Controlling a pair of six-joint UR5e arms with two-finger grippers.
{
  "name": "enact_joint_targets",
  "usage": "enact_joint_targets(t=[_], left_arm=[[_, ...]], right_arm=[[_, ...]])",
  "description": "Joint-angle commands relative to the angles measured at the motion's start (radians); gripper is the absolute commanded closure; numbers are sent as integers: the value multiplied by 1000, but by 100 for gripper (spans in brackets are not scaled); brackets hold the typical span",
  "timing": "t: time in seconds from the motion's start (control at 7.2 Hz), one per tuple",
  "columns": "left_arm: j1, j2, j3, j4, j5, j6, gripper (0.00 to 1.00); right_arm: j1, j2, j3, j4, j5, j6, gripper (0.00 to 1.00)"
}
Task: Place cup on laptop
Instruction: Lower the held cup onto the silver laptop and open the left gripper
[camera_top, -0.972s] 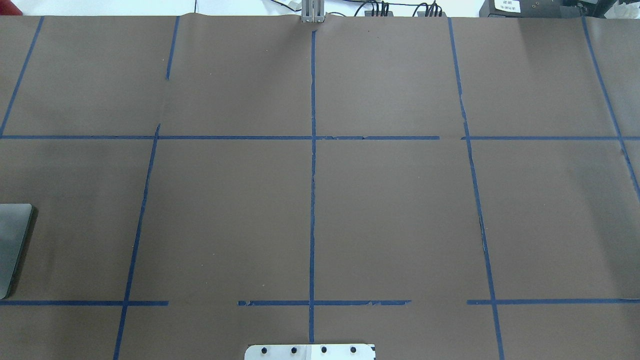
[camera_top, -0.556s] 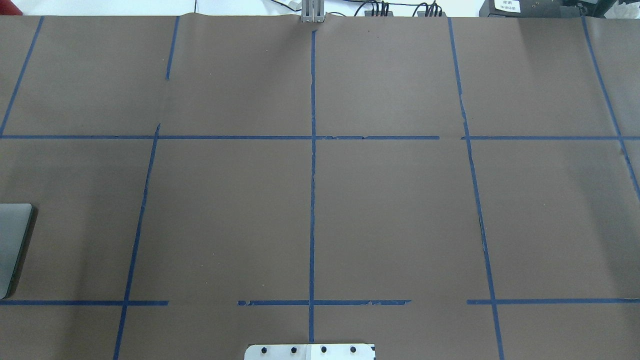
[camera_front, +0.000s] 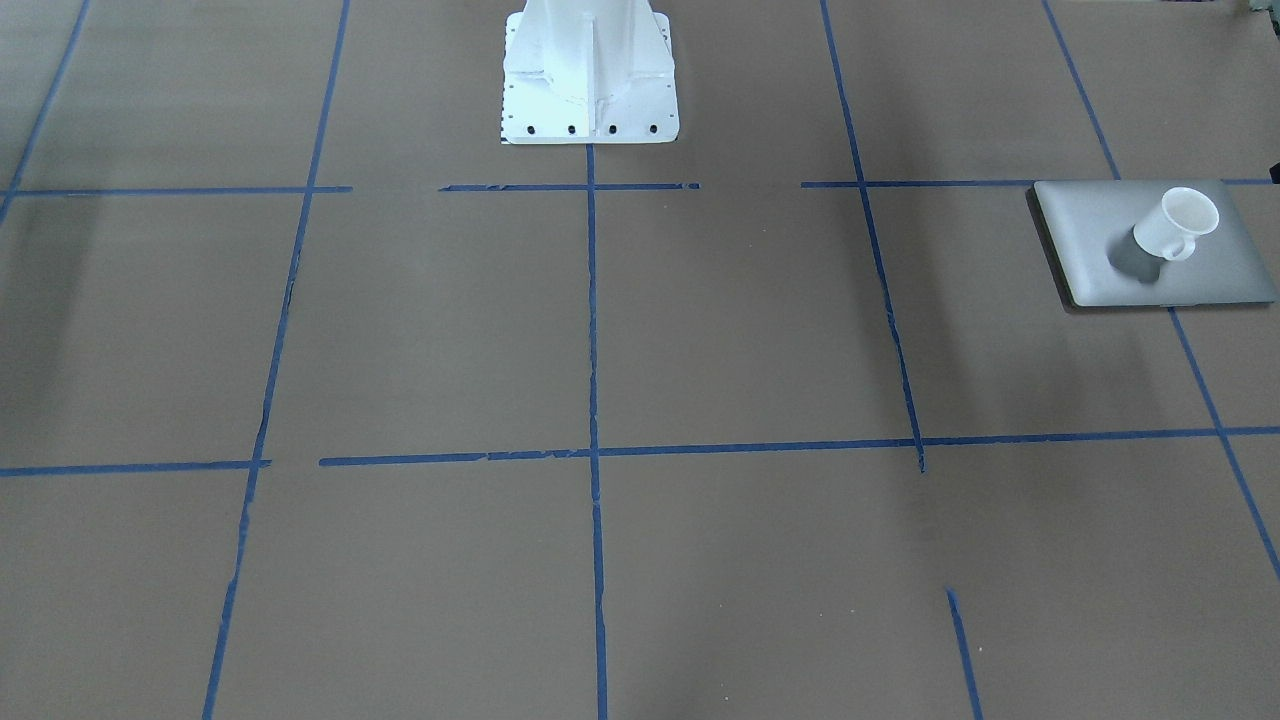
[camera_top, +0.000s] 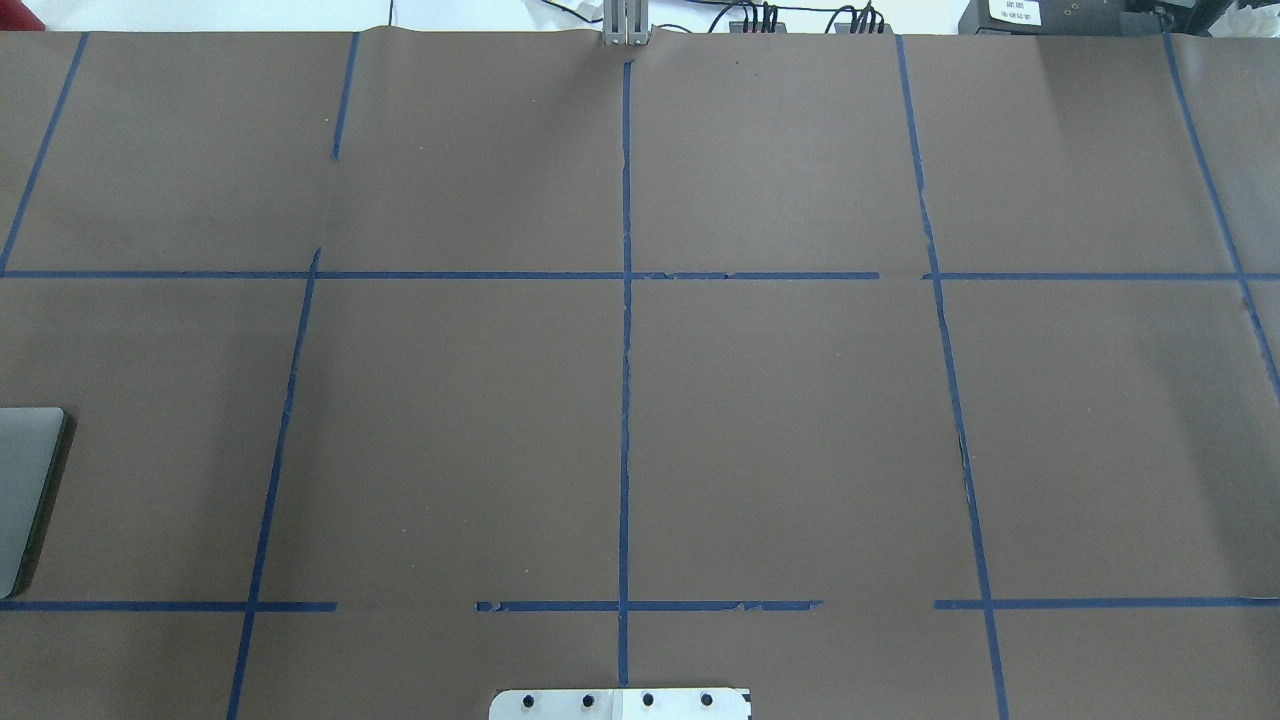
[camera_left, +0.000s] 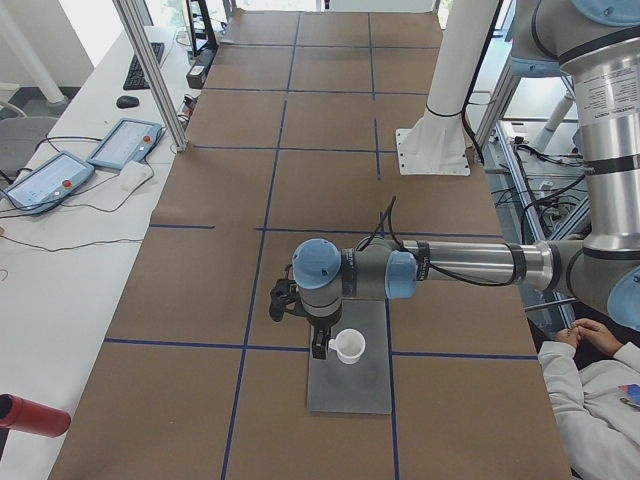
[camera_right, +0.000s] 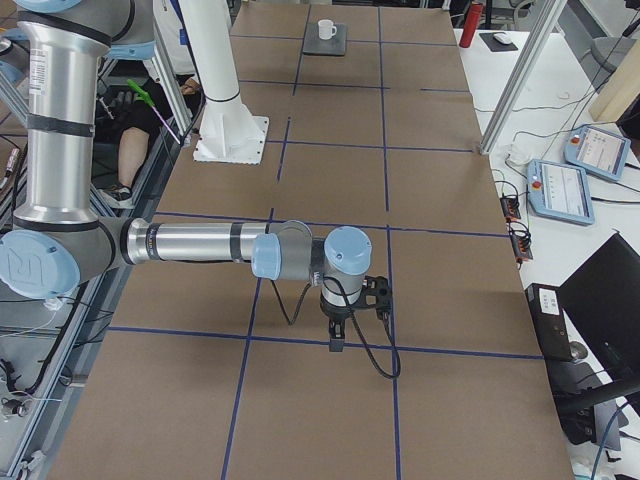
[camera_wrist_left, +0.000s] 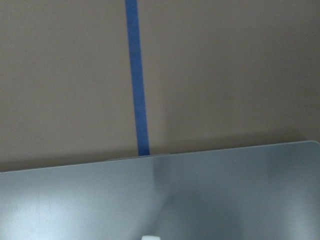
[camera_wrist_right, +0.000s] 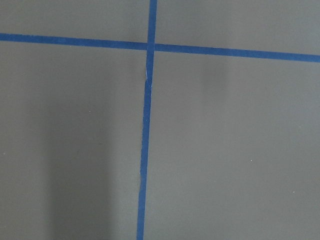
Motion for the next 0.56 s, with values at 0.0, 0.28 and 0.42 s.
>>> enact_joint_targets(t=[0.0,0.28,0.42], left_arm=[[-4,0,-4,0,0,7,0],[-5,3,1,0,0,7,0],[-5,2,2,0,0,7,0]], right_arm=[[0,0,0,0,0,0,0],[0,0,0,0,-2,0,0],[0,0,0,0,0,0,0]])
